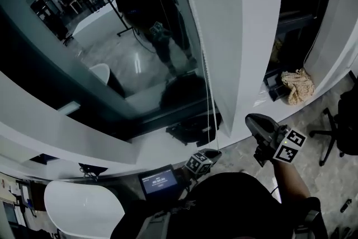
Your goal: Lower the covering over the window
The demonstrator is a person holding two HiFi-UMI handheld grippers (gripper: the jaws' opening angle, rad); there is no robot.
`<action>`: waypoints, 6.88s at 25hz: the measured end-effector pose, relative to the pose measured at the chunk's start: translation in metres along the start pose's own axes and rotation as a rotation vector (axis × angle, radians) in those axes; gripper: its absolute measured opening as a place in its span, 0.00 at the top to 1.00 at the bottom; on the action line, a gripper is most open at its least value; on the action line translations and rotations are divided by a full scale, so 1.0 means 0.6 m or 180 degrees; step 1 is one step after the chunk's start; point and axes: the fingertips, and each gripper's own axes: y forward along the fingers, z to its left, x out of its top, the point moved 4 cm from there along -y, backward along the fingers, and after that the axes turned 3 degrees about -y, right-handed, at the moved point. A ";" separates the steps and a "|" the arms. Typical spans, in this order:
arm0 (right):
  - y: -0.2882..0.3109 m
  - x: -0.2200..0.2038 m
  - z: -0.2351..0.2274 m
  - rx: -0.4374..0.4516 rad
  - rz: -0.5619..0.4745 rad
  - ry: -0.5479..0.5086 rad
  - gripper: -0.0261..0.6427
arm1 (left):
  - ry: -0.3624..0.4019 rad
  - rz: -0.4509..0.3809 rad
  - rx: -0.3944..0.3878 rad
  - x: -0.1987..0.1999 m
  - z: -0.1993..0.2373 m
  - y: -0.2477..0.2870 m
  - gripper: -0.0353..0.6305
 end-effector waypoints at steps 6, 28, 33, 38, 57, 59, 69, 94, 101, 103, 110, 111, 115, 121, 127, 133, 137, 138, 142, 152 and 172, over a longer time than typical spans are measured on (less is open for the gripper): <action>0.132 0.225 0.166 0.0985 -0.0484 -0.0799 0.82 | -0.0103 -0.0035 -0.0001 -0.053 -0.037 -0.003 0.92; 0.112 -0.157 0.011 -0.0175 0.1738 -0.2200 0.95 | -0.0964 -0.1880 0.0992 0.043 0.047 -0.267 0.85; -0.013 -0.430 -0.059 -0.0413 0.2618 -0.1070 0.95 | -0.0084 -0.2536 0.0618 0.215 0.004 -0.405 0.86; -0.011 -0.422 -0.055 -0.0338 0.2637 -0.0960 0.95 | 0.0605 -0.2347 0.0767 0.299 -0.006 -0.482 0.88; -0.017 -0.436 -0.006 -0.0081 0.2674 -0.0847 0.95 | 0.0704 -0.3710 -0.0941 0.590 -0.232 -0.421 0.93; -0.023 -0.435 -0.008 -0.0111 0.2684 -0.0792 0.95 | 0.0539 -0.3766 -0.0902 0.587 -0.212 -0.423 0.93; -0.102 -0.417 -0.113 -0.0942 0.2485 0.0019 0.82 | -0.0777 -0.1341 -0.0006 0.208 0.005 -0.080 0.94; 0.208 0.335 0.228 0.0686 -0.0612 -0.1702 0.96 | -0.1101 -0.0948 -0.0193 0.054 -0.062 -0.047 0.94; 0.126 0.101 0.098 -0.0073 0.0150 -0.2639 0.96 | -0.1261 -0.0815 0.0475 -0.045 -0.001 -0.048 0.93; 0.092 -0.011 0.014 -0.0378 0.0627 -0.2329 0.96 | -0.1356 -0.1131 0.0587 -0.027 0.016 -0.118 0.91; -0.016 -0.288 -0.129 -0.0851 0.1873 -0.1283 0.96 | -0.0807 -0.1009 0.0462 -0.017 0.068 -0.318 0.81; -0.021 -0.303 -0.131 -0.0846 0.1997 -0.1257 0.96 | -0.0582 -0.0797 0.0499 -0.009 0.065 -0.337 0.81; -0.043 -0.357 -0.115 -0.0700 0.2260 -0.1249 0.96 | -0.0063 -0.1479 0.0454 0.136 0.028 -0.394 0.85; -0.020 -0.374 -0.073 -0.0477 0.2116 -0.0966 0.96 | 0.0750 -0.2774 -0.0438 0.444 -0.167 -0.351 0.68; -0.024 -0.389 -0.028 -0.0232 0.2196 -0.0953 0.96 | 0.0593 -0.3649 -0.0432 0.596 -0.176 -0.396 0.59; -0.052 -0.426 -0.014 -0.0155 0.2417 -0.0929 0.96 | 0.0727 -0.3792 -0.0767 0.639 -0.214 -0.422 0.88; -0.061 -0.433 -0.012 -0.0165 0.2449 -0.0798 0.96 | 0.0762 -0.3690 -0.0846 0.639 -0.225 -0.407 0.92; -0.062 -0.435 -0.012 -0.0165 0.2461 -0.0786 0.96 | 0.0719 -0.3656 -0.0855 0.638 -0.221 -0.404 0.92; -0.069 -0.437 -0.016 -0.0227 0.2441 -0.0717 0.96 | 0.0696 -0.3559 -0.0616 0.629 -0.203 -0.402 0.93; -0.069 -0.111 -0.067 -0.1085 0.0534 -0.0603 0.89 | 0.0293 -0.0194 0.0460 0.116 -0.007 -0.038 0.93; 0.211 0.328 0.203 0.0699 -0.0394 -0.0950 0.88 | -0.0186 -0.0210 0.0095 0.013 -0.078 -0.020 0.93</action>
